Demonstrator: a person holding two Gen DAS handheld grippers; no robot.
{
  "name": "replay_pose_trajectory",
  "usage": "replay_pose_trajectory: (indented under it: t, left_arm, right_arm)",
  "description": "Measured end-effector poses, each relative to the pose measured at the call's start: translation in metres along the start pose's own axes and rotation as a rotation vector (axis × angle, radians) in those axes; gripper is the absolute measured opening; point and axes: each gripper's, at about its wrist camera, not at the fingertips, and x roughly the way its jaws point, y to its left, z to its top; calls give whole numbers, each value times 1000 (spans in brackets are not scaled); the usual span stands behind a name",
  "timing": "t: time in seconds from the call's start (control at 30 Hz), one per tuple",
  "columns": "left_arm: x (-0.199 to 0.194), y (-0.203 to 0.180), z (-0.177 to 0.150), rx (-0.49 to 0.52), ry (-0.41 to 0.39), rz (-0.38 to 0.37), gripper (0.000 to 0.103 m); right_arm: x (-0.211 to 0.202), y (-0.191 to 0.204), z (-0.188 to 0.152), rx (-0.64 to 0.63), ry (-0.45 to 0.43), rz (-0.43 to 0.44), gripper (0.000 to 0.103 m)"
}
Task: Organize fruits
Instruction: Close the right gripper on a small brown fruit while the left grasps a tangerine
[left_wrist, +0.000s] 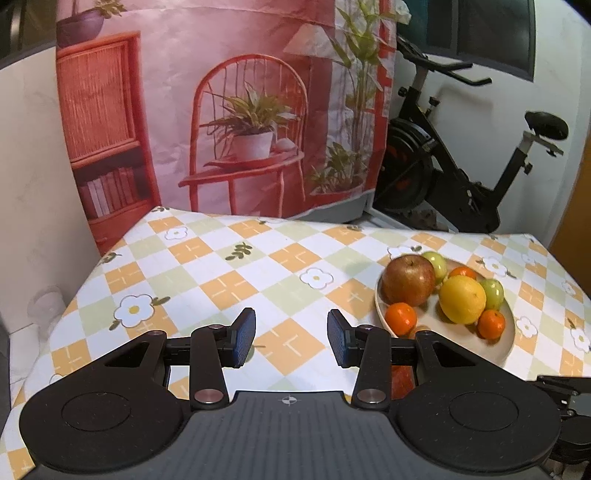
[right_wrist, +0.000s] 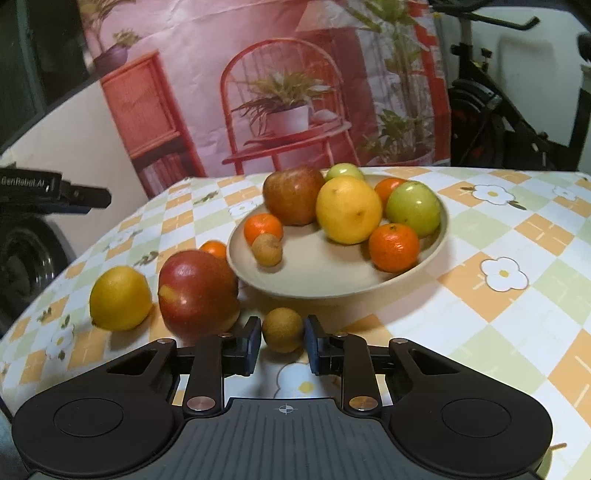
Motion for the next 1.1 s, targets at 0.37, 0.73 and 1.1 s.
replay_pose_trajectory:
  t: [0.37,0.73,1.1]
  left_arm:
    - [18,-10,0,-8,65,-86,54]
    - [63,-24,5,-56,188,-197,53]
    - [92,-33,-3,-78,275,-266,52]
  right_arm:
    - [-7,-4,-2,6,-26,16,23]
    - [-20,-17,-2,45,-82,0,23]
    - [-21,-22,-3,76,-80,8,23]
